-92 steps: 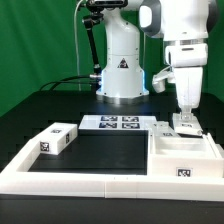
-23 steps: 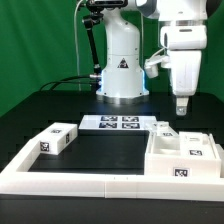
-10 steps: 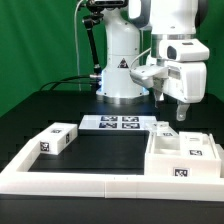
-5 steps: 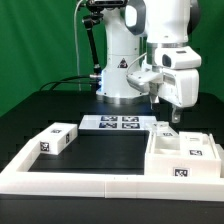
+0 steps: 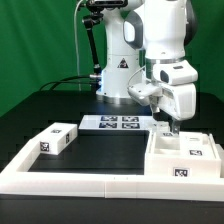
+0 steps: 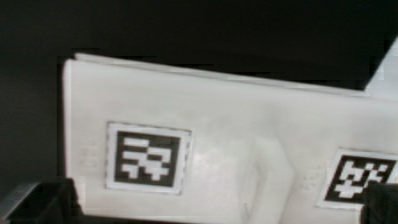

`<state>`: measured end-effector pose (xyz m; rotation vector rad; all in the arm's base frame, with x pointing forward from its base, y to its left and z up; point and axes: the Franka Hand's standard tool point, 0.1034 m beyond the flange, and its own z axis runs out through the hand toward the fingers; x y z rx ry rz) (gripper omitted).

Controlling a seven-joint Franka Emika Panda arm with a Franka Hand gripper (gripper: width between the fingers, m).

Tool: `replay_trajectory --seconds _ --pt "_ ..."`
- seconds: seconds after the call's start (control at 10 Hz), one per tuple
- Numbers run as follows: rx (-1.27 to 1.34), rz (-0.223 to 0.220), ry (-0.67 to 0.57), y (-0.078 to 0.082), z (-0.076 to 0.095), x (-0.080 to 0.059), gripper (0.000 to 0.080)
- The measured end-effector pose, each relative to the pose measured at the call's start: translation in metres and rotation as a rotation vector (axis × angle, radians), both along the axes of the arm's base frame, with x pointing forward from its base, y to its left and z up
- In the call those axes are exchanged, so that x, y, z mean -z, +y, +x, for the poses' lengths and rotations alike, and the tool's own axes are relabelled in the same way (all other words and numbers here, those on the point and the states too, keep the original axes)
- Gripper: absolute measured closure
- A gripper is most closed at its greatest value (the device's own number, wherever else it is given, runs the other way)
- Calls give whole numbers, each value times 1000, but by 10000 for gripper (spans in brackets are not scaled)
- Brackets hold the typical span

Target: Assemble cabinet

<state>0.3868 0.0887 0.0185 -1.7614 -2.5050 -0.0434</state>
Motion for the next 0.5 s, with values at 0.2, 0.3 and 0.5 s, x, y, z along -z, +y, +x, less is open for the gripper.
replay_trajectory --seconds 0.2,0.3,0.5 --pt "1 0 1 0 0 0 127" --pt "2 0 4 -1 -1 1 264" --pt "6 1 16 -2 -4 6 431"
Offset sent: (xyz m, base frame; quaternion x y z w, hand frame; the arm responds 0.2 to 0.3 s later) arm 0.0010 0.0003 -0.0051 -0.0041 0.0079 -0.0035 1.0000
